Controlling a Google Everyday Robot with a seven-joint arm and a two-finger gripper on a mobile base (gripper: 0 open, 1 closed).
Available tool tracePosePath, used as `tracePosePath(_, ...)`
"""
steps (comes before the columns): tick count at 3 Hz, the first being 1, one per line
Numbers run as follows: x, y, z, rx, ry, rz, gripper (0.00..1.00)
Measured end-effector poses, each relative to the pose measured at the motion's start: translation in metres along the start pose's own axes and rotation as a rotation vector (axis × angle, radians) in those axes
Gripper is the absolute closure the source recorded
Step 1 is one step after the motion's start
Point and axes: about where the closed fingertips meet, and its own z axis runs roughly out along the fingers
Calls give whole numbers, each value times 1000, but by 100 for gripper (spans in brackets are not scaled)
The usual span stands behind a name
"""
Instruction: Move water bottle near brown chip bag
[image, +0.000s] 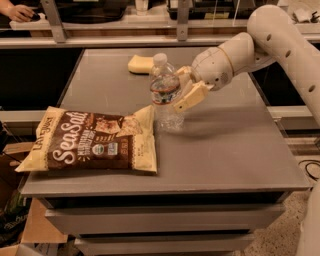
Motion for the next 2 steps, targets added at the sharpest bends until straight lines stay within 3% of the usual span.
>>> tracePosePath(2,-32,8,8,-19,23,-79,100)
